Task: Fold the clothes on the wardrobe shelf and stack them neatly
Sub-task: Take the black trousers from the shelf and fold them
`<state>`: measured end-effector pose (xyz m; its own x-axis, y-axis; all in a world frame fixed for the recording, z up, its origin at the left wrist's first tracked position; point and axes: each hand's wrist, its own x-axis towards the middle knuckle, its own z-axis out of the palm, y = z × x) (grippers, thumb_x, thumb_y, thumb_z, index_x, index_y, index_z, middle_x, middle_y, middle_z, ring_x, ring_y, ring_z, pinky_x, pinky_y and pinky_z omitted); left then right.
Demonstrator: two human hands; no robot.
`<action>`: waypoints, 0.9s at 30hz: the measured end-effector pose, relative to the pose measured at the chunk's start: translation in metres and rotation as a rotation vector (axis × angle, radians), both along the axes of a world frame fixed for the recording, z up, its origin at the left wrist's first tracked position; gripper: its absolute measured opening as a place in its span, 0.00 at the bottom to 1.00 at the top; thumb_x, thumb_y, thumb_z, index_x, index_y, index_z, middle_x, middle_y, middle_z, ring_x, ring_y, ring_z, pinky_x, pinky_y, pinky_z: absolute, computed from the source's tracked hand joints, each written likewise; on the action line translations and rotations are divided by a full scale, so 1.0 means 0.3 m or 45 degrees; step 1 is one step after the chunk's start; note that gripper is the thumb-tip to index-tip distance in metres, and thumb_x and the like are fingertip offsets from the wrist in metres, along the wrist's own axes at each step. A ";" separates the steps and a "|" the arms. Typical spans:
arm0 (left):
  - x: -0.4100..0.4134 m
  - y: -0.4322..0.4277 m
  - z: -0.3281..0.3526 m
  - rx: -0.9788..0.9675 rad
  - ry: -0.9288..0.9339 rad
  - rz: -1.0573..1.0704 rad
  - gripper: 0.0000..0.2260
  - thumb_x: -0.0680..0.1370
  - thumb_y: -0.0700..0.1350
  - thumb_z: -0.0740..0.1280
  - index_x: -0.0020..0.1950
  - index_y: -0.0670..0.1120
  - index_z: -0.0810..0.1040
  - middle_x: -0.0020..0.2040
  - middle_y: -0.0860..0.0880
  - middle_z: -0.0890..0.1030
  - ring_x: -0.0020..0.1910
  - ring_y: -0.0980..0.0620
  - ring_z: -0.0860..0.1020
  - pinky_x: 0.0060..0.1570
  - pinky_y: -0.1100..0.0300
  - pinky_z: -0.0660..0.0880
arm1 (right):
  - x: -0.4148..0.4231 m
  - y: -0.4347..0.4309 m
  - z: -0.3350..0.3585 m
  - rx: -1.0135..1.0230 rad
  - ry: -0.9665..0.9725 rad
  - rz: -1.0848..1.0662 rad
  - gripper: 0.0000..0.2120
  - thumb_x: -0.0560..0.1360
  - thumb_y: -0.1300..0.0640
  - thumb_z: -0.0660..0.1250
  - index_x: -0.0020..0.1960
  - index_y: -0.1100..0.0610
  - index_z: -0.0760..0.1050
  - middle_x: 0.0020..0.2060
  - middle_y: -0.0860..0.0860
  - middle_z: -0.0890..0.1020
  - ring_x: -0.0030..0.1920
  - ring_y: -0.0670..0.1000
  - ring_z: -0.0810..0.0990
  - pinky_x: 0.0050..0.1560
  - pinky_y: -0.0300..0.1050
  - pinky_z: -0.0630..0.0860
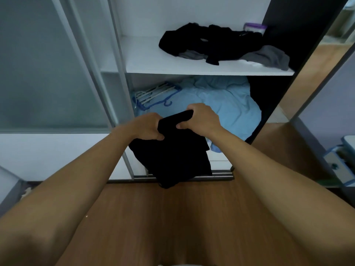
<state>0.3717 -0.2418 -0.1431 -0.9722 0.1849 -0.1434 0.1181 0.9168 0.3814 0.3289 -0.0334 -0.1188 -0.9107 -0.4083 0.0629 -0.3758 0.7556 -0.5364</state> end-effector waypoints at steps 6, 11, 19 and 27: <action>-0.066 -0.087 0.012 0.108 0.121 0.080 0.18 0.70 0.45 0.76 0.29 0.44 0.69 0.28 0.50 0.72 0.29 0.51 0.73 0.33 0.55 0.69 | -0.014 -0.010 -0.099 -0.416 0.074 -0.456 0.14 0.73 0.43 0.70 0.53 0.49 0.73 0.47 0.47 0.78 0.47 0.49 0.77 0.49 0.48 0.74; -0.142 -0.119 0.057 0.177 0.354 0.260 0.15 0.72 0.52 0.76 0.35 0.45 0.74 0.35 0.47 0.78 0.36 0.47 0.78 0.40 0.52 0.76 | -0.001 -0.004 -0.174 -0.744 -1.393 -0.503 0.33 0.77 0.31 0.56 0.54 0.62 0.78 0.47 0.60 0.85 0.48 0.59 0.84 0.46 0.54 0.81; -0.341 -0.041 0.245 0.245 1.017 0.046 0.14 0.76 0.45 0.72 0.62 0.48 0.83 0.53 0.47 0.86 0.52 0.44 0.83 0.51 0.56 0.75 | -0.386 -0.070 0.162 -2.077 -1.544 -0.027 0.48 0.70 0.26 0.61 0.76 0.60 0.63 0.72 0.70 0.66 0.71 0.74 0.65 0.67 0.76 0.64; -0.666 -0.124 0.382 -0.087 1.347 -0.063 0.23 0.71 0.33 0.74 0.65 0.46 0.81 0.62 0.52 0.83 0.59 0.50 0.82 0.57 0.46 0.77 | -0.809 -0.195 0.340 -1.920 -1.191 0.285 0.20 0.74 0.46 0.62 0.58 0.57 0.81 0.52 0.57 0.84 0.51 0.58 0.85 0.55 0.52 0.80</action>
